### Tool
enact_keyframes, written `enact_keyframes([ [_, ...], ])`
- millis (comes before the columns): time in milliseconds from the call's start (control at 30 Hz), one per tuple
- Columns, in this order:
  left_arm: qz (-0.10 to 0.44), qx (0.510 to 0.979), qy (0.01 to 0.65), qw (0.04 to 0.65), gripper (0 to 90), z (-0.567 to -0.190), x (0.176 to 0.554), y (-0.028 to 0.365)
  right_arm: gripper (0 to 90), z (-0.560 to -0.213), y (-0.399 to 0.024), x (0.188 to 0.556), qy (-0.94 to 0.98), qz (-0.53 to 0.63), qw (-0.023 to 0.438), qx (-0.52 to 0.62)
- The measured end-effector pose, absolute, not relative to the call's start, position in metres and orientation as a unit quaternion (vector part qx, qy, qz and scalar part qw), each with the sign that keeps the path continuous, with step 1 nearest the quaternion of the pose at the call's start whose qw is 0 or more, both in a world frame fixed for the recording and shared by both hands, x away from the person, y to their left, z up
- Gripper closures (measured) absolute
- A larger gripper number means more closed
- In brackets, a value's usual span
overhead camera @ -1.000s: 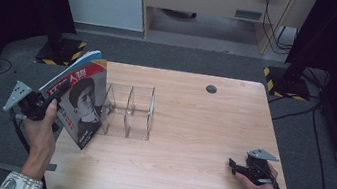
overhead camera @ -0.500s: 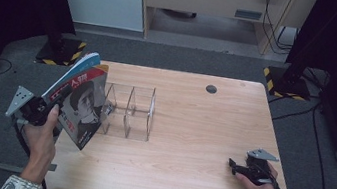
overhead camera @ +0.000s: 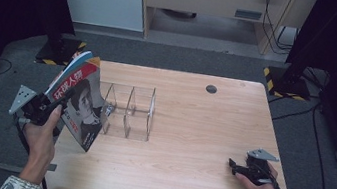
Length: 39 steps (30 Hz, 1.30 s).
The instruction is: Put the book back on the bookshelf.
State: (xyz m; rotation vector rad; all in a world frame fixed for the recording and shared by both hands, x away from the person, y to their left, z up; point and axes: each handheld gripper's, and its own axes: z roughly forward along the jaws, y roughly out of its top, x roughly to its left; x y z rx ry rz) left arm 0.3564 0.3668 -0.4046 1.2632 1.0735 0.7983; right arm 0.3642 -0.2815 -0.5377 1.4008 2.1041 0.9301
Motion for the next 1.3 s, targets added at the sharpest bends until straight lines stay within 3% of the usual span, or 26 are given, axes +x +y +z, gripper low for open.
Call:
enact_keyframes([
  [600,0.355,0.548,0.466,0.597,27.0,-0.403,0.353,0.372,20.6,-0.538,-0.281,0.364,0.762,0.336,0.221,0.508],
  [900,0.356,0.571,0.462,0.579,11.6,-0.406,0.349,0.369,20.6,-0.538,-0.281,0.364,0.762,0.336,0.221,0.508],
  [1300,0.351,0.589,0.455,0.568,5.6,-0.41,0.341,0.365,20.4,-0.538,-0.281,0.364,0.762,0.337,0.221,0.507],
])
